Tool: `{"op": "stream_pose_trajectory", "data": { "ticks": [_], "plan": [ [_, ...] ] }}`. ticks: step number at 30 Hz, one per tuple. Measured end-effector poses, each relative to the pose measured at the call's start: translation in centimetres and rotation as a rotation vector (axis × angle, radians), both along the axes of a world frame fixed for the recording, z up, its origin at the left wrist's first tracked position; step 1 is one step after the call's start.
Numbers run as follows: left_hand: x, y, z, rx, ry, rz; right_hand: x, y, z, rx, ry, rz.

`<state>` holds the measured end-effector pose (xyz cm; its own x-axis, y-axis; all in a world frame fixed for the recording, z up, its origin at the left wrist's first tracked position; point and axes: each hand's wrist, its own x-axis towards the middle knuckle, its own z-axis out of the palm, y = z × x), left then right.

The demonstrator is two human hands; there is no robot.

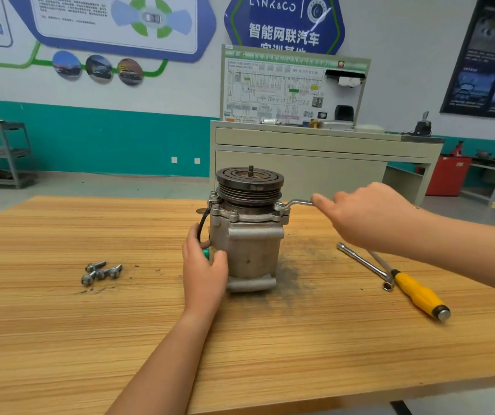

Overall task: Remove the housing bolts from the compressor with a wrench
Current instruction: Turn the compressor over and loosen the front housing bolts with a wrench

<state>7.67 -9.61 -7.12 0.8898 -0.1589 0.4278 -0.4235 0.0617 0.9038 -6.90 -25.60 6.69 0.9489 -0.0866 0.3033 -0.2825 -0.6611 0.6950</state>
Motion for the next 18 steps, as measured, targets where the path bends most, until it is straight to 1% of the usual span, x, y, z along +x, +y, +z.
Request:
{"op": "stream_pose_trajectory", "data": {
  "ticks": [3, 8, 12, 13, 16, 17, 18],
  "plan": [
    [0.0, 0.0, 0.0, 0.011, -0.004, 0.007, 2.0, -1.8, 0.3, 0.028, -0.034, 0.036],
    [0.2, 0.2, -0.3, 0.054, -0.028, 0.015, 7.3, -1.6, -1.3, 0.142, -0.188, 0.100],
    [0.3, 0.2, -0.5, 0.117, -0.068, 0.028, 7.3, -2.0, -1.1, 0.207, -0.250, 0.188],
    [0.3, 0.2, -0.5, 0.128, -0.073, 0.031, 6.7, -2.1, -0.5, 0.242, -0.296, 0.191],
    [0.3, 0.2, -0.5, 0.142, -0.078, 0.039, 3.7, -1.8, 0.9, 0.548, -0.586, 0.264],
    [0.2, 0.3, -0.5, 0.144, -0.078, 0.040, 2.6, -1.3, 1.2, 0.613, -0.636, 0.294],
    [0.2, 0.3, -0.5, 0.144, -0.081, 0.042, 1.6, -0.9, 1.3, 0.616, -0.623, 0.281]
  ]
}}
